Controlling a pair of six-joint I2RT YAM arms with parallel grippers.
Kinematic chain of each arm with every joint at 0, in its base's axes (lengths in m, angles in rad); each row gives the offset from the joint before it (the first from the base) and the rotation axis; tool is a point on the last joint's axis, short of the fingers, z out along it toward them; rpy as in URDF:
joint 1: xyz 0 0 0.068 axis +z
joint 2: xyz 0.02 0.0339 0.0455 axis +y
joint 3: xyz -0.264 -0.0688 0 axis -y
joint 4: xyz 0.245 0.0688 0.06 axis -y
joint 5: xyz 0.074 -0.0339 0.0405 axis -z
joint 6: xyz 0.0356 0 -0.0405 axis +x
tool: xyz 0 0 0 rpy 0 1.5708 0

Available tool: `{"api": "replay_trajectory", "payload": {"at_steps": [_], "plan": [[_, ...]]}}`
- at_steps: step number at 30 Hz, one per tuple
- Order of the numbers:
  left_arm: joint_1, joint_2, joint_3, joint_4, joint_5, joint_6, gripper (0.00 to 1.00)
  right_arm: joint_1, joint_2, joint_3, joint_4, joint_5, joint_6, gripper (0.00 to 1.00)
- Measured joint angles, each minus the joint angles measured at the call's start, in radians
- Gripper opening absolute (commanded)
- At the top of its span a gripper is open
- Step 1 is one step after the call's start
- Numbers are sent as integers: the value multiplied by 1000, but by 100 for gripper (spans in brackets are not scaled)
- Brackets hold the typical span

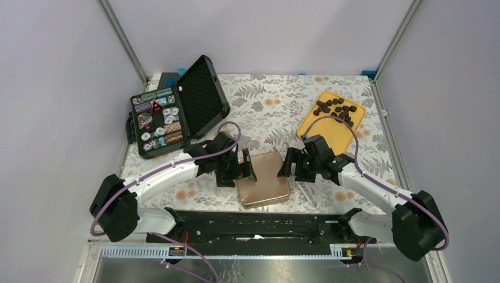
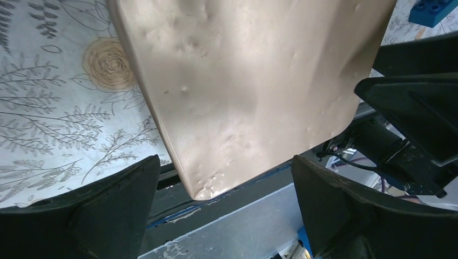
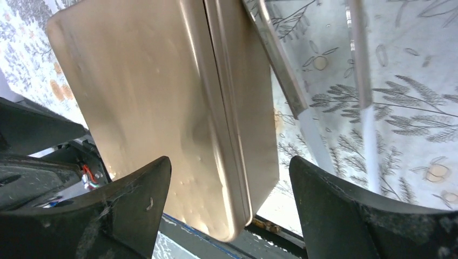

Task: Pack the chocolate

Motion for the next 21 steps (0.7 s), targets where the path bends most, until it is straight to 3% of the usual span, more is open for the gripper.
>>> {"api": "replay_trajectory", "payload": {"at_steps": [5, 7, 11, 12, 21], "plan": [[-1, -10, 67, -77, -85, 34, 99, 6, -85, 59, -103, 107, -58, 76], [-1, -31, 84, -87, -115, 45, 99, 28, -104, 109, -135, 158, -88, 62], [-1, -87, 90, -60, -138, 54, 99, 113, -98, 183, -156, 212, -126, 20], [-1, -90, 90, -45, -138, 54, 99, 132, -93, 192, -158, 215, -135, 15], [2, -25, 39, 167, -106, 53, 99, 228, -19, 185, -188, 240, -124, 7]]}}
